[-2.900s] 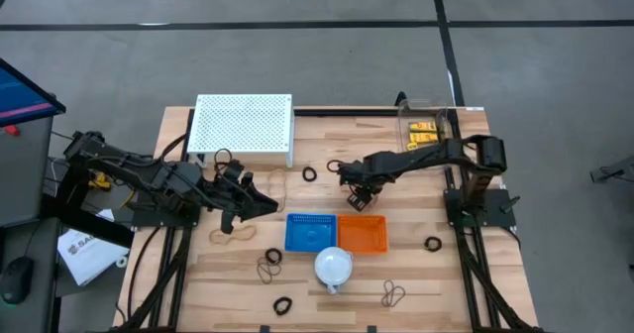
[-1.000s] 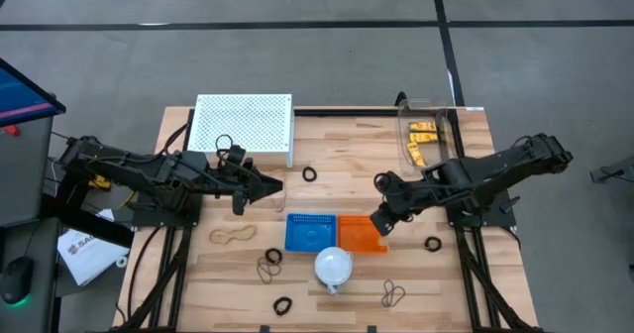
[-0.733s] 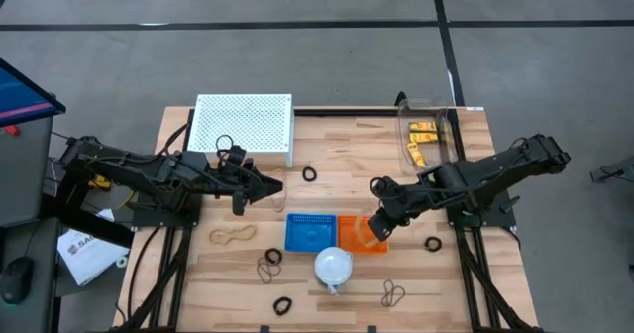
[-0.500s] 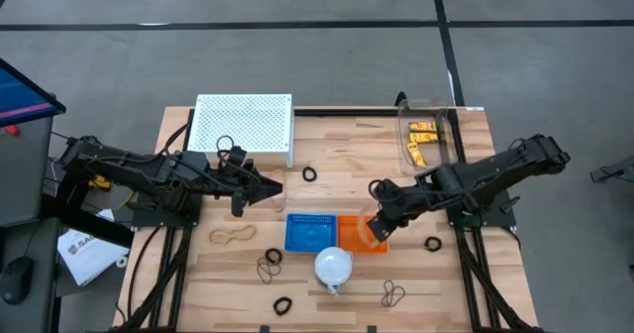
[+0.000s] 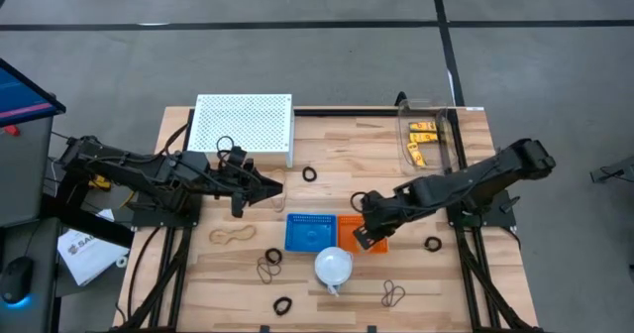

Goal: Pick & Place Office Desk Supplies
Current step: Put the top right brown rubber band into the orange basket

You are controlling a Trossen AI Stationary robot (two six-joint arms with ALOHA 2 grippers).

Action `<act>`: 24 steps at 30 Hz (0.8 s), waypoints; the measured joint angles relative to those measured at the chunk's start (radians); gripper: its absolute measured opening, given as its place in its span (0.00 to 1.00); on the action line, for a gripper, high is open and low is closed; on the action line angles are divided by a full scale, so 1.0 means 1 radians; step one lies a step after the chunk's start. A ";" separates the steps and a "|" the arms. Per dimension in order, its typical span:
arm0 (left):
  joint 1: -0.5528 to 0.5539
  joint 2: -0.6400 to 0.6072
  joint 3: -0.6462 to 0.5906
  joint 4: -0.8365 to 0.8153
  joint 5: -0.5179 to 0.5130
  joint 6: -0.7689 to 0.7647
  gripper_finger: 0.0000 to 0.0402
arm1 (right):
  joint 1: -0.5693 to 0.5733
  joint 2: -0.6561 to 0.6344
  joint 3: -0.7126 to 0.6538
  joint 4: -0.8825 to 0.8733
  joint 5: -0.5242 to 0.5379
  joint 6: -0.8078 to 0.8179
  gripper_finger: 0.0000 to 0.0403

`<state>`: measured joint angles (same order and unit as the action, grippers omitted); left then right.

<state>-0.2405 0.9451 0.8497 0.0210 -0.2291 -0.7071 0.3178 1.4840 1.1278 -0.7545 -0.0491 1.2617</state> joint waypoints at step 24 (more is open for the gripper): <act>0.000 0.000 0.000 0.001 0.028 0.016 0.19 | -0.089 0.074 0.001 -0.049 0.026 -0.111 0.05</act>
<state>-0.2405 0.9451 0.8497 0.0219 -0.2010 -0.6908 0.2283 1.5578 1.1286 -0.8038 -0.0227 1.1502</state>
